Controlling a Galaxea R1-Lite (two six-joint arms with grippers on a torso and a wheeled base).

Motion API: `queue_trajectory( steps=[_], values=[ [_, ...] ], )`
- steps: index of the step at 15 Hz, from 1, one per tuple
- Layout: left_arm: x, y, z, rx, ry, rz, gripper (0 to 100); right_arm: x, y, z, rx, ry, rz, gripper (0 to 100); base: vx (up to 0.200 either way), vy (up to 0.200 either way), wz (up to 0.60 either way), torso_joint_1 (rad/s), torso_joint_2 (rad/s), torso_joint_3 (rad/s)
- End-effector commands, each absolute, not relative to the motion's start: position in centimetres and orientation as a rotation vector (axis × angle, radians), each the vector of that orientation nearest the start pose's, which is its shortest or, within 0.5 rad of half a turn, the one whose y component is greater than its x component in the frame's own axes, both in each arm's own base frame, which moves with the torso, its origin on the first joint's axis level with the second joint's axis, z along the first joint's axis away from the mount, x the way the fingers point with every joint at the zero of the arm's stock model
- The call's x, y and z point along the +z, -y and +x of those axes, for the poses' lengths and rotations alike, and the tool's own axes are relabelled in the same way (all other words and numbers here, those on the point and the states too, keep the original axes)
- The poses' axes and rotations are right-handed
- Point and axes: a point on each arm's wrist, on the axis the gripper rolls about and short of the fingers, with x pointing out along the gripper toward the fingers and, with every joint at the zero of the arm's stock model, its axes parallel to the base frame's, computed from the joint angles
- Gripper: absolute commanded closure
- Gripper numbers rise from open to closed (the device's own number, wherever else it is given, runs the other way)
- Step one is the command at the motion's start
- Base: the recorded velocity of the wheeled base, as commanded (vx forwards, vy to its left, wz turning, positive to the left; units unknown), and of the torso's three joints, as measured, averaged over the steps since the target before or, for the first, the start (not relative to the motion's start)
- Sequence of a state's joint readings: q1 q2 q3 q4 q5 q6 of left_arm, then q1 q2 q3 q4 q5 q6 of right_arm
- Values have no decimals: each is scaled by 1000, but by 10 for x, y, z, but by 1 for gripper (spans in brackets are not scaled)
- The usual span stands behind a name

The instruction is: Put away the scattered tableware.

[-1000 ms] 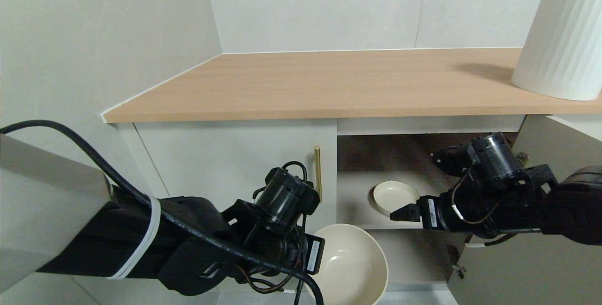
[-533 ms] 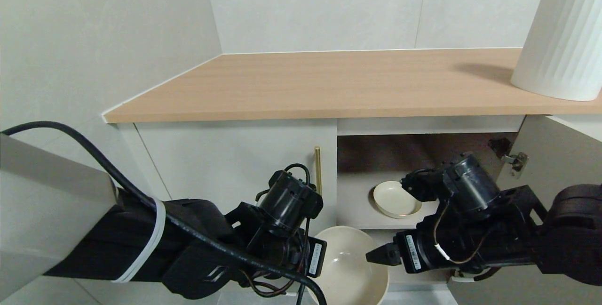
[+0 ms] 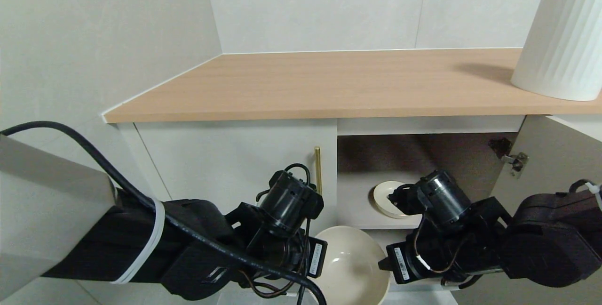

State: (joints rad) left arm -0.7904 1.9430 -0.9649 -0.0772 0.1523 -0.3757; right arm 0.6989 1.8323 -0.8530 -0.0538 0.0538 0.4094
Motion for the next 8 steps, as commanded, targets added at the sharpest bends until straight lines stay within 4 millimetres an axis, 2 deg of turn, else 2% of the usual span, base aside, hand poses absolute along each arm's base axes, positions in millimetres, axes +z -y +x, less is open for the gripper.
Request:
queue_trajectory(
  steps=[1, 8],
  values=[
    [97, 234, 236, -428, -904, 73, 100, 100, -194, 229, 493, -1031, 58, 100, 0, 0, 0, 0, 0, 0],
    [99, 234, 236, -422, -895, 67, 100, 100, -194, 229, 491, -1032, 57, 100, 0, 0, 0, 0, 0, 0]
  ],
)
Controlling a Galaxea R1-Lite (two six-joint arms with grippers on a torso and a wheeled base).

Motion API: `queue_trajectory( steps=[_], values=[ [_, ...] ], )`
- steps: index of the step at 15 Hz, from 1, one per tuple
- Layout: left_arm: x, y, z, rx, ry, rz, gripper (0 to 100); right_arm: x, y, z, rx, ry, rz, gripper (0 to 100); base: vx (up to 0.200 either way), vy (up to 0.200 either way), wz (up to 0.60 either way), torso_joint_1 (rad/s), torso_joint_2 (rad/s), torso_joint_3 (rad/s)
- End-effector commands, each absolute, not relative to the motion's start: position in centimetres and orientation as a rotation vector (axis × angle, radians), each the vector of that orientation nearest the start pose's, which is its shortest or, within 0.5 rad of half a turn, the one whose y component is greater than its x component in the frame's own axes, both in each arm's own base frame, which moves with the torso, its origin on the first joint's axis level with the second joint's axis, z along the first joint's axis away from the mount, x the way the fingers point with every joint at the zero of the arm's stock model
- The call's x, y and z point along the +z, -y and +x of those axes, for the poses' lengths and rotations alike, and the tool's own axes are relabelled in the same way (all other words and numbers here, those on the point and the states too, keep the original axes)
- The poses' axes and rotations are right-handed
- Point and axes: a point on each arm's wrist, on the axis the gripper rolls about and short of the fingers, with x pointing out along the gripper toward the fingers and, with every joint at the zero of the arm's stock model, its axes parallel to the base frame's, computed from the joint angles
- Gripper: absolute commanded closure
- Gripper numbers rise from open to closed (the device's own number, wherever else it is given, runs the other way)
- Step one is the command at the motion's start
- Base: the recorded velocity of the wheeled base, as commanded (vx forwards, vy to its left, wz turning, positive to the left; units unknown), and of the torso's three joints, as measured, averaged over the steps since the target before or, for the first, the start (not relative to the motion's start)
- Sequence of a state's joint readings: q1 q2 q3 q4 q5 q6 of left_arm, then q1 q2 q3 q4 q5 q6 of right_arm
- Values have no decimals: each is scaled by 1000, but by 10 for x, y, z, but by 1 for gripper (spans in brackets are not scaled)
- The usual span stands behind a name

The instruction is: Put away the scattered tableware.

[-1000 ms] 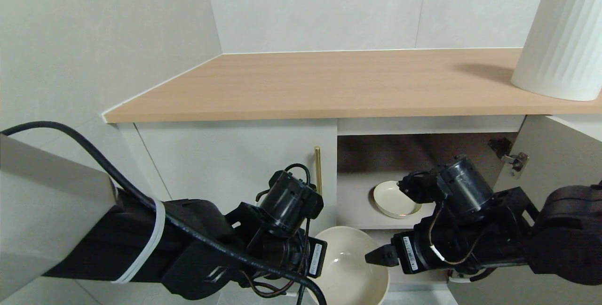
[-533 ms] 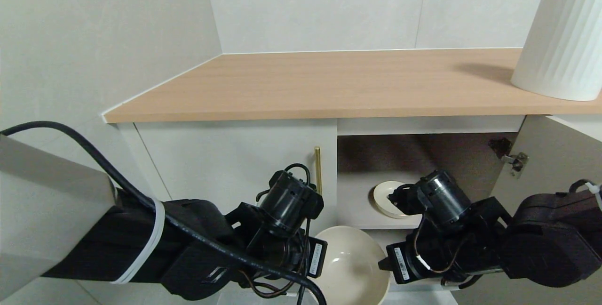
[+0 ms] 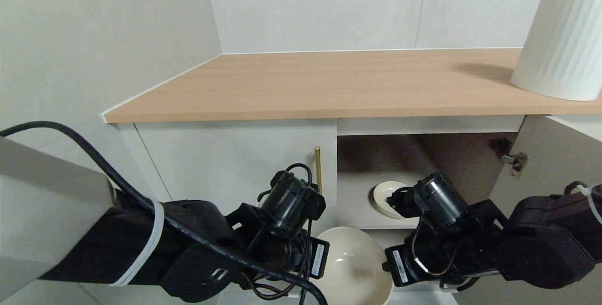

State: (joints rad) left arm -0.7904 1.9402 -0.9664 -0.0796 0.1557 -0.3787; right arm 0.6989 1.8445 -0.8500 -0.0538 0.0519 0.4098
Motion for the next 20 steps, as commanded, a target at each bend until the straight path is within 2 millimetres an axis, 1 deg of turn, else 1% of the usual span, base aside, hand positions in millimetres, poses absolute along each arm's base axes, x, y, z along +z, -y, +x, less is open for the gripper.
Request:
queue_trajectory(
  steps=[1, 5, 6, 8, 10, 11, 13, 14, 15, 17, 19, 20],
  values=[
    [99, 234, 237, -419, -895, 68, 0, 100, -194, 229, 491, -1032, 57, 100, 0, 0, 0, 0, 0, 0],
    [102, 234, 237, -420, -884, 61, 0, 96, -194, 231, 465, -1034, 46, 100, 0, 0, 0, 0, 0, 0],
    [104, 233, 236, -422, -877, 57, 0, 91, -194, 234, 441, -1043, 38, 100, 0, 0, 0, 0, 0, 0],
    [107, 234, 237, -425, -866, 48, 0, 88, -189, 239, 366, -1017, 23, 100, 0, 0, 0, 0, 0, 0],
    [111, 234, 237, -426, -857, 41, 0, 82, -174, 255, 249, -987, 41, 100, 0, 0, 0, 0, 0, 0],
    [115, 233, 236, -427, -847, 36, 0, 80, -165, 266, 210, -946, 83, 100, 0, 0, 0, 0, 0, 0],
    [117, 232, 236, -428, -841, 32, 0, 79, -150, 282, 137, -847, 193, 100, 0, 0, 0, 0, 0, 0],
    [119, 231, 235, -429, -838, 30, 0, 80, -145, 291, 117, -781, 240, 100, 0, 0, 0, 0, 0, 0],
    [120, 231, 235, -429, -835, 29, 0, 77, -143, 297, 95, -753, 262, 100, 0, 0, 0, 0, 0, 0],
    [122, 230, 234, -431, -829, 25, 0, 68, -133, 318, -8, -675, 324, 100, 0, 0, 0, 0, 0, 0],
    [121, 231, 235, -431, -832, 26, 0, 63, -121, 333, -56, -627, 365, 100, 0, 0, 0, 0, 0, 0],
    [121, 231, 235, -431, -832, 26, 0, 63, -118, 339, -68, -611, 374, 100, 0, 0, 0, 0, 0, 0]
  ],
)
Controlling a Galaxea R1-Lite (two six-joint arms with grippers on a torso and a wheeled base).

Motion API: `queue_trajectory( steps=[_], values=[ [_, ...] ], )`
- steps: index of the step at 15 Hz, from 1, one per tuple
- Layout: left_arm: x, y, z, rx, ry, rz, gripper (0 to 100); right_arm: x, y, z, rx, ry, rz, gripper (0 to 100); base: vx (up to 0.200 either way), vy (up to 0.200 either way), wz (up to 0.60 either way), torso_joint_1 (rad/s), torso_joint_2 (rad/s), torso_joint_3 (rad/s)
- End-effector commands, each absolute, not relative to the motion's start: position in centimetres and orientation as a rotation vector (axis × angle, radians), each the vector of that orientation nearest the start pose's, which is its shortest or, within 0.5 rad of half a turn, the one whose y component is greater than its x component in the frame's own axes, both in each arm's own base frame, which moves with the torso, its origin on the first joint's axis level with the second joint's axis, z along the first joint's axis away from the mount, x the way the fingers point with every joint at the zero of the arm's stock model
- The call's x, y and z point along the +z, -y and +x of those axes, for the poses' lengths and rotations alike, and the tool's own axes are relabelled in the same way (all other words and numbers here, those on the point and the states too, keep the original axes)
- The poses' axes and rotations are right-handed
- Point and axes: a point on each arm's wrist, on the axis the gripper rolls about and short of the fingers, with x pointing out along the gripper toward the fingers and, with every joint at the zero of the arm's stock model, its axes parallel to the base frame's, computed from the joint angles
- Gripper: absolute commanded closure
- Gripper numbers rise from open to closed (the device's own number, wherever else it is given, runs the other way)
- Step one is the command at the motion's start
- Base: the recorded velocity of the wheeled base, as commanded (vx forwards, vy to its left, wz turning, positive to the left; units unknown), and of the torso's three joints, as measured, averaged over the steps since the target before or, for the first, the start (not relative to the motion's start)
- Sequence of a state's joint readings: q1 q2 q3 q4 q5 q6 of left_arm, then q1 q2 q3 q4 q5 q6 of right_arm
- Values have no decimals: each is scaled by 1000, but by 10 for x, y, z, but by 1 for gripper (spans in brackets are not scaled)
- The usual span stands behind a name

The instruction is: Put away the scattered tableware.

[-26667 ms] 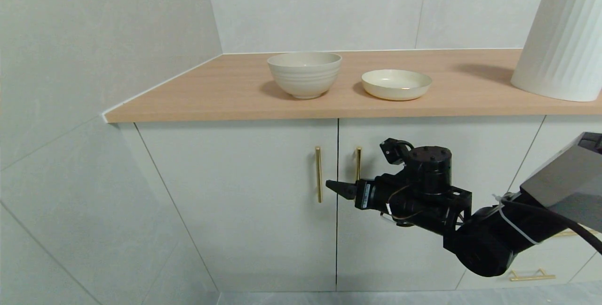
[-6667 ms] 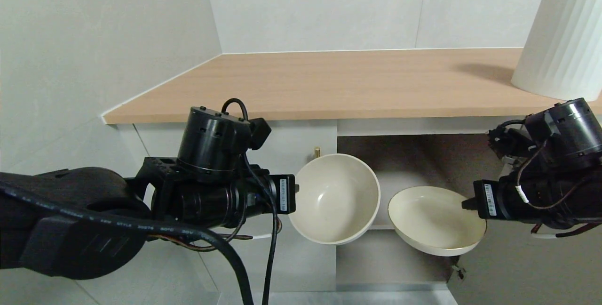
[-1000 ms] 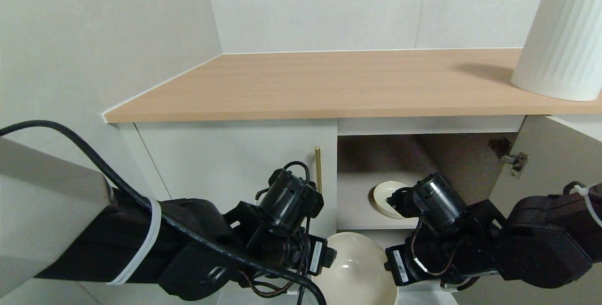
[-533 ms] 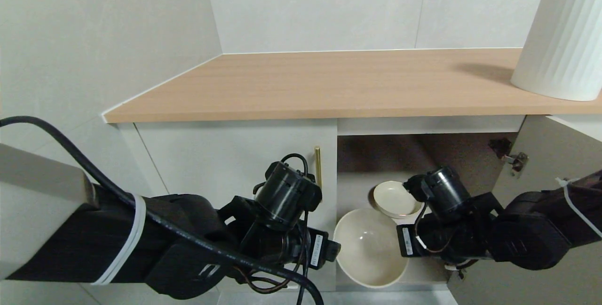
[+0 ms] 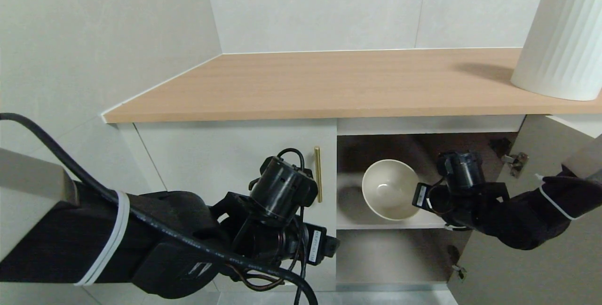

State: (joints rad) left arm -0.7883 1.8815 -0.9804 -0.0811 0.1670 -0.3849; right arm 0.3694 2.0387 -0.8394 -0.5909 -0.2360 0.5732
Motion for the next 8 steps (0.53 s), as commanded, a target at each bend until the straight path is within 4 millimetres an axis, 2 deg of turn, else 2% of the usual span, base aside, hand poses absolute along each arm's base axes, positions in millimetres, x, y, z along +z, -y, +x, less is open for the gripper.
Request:
queue_trajectory(
  steps=[1, 5, 8],
  values=[
    [121, 231, 235, -431, -832, 26, 0, 62, -111, 347, -86, -602, 385, 100, 0, 0, 0, 0, 0, 0],
    [119, 231, 235, -429, -837, 29, 0, 45, -100, 374, -146, -599, 424, 100, 0, 0, 0, 0, 0, 0],
    [119, 231, 235, -429, -835, 29, 0, 30, -97, 385, -169, -612, 424, 100, 0, 0, 0, 0, 0, 0]
  ],
)
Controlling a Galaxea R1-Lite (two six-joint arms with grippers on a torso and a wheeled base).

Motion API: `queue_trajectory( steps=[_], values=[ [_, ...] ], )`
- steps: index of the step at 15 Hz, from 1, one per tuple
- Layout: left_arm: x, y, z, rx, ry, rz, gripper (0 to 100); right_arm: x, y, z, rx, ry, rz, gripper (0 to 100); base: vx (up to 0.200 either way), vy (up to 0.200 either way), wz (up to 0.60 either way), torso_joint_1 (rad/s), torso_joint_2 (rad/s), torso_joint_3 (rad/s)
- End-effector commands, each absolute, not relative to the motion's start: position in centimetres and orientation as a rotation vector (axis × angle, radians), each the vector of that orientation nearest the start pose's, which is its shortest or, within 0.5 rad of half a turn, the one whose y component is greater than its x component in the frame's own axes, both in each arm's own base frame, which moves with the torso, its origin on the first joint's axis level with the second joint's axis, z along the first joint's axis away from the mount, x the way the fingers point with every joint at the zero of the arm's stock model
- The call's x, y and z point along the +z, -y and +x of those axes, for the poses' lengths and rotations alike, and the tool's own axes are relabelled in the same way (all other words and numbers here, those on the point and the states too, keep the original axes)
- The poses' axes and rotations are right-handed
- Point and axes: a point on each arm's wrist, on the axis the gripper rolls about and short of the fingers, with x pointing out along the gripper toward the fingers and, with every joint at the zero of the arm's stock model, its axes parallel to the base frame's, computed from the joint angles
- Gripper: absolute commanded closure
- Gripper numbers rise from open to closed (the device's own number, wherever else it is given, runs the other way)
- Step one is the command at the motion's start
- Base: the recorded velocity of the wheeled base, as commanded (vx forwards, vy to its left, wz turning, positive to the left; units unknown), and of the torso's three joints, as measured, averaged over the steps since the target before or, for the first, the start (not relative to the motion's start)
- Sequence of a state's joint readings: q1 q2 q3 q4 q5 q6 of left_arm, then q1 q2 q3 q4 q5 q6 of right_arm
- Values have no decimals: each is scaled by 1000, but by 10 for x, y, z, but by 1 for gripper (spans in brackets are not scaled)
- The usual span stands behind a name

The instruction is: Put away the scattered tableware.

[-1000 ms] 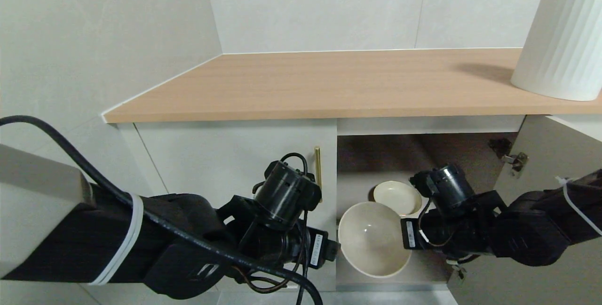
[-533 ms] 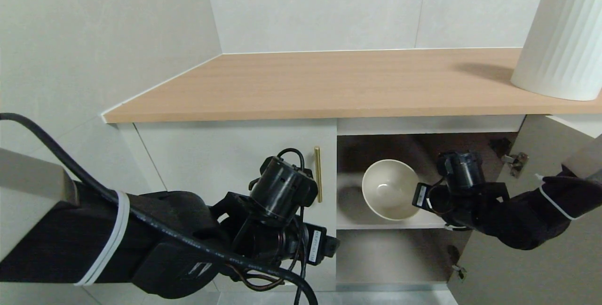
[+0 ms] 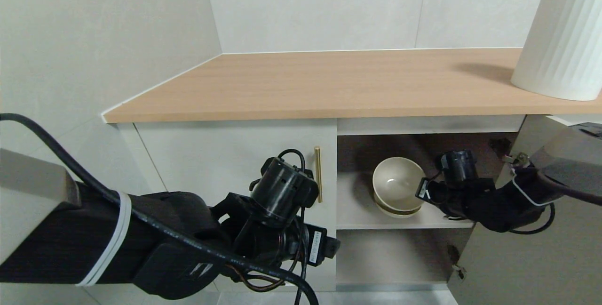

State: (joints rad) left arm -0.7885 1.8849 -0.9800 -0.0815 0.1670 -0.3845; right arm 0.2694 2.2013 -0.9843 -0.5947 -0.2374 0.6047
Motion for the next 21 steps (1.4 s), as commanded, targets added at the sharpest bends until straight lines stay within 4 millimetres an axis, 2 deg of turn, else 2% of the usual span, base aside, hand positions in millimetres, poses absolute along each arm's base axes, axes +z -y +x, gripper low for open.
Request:
queue_trajectory(
  steps=[1, 12, 13, 18, 21],
  values=[
    [119, 231, 235, -429, -837, 29, 0, 28, -95, 389, -178, -612, 428, 100, 0, 0, 0, 0, 0, 0],
    [115, 233, 236, -428, -846, 34, 0, 16, -94, 396, -194, -621, 428, 100, 0, 0, 0, 0, 0, 0],
    [114, 233, 237, -427, -848, 35, 0, 16, -94, 396, -194, -621, 426, 0, 0, 0, 0, 0, 0, 0],
    [117, 232, 236, -429, -841, 31, 0, 17, -94, 393, -189, -625, 425, 0, 0, 0, 0, 0, 0, 0],
    [124, 230, 234, -433, -820, 16, 0, 25, -95, 387, -176, -625, 426, 0, 0, 0, 0, 0, 0, 0]
  ],
)
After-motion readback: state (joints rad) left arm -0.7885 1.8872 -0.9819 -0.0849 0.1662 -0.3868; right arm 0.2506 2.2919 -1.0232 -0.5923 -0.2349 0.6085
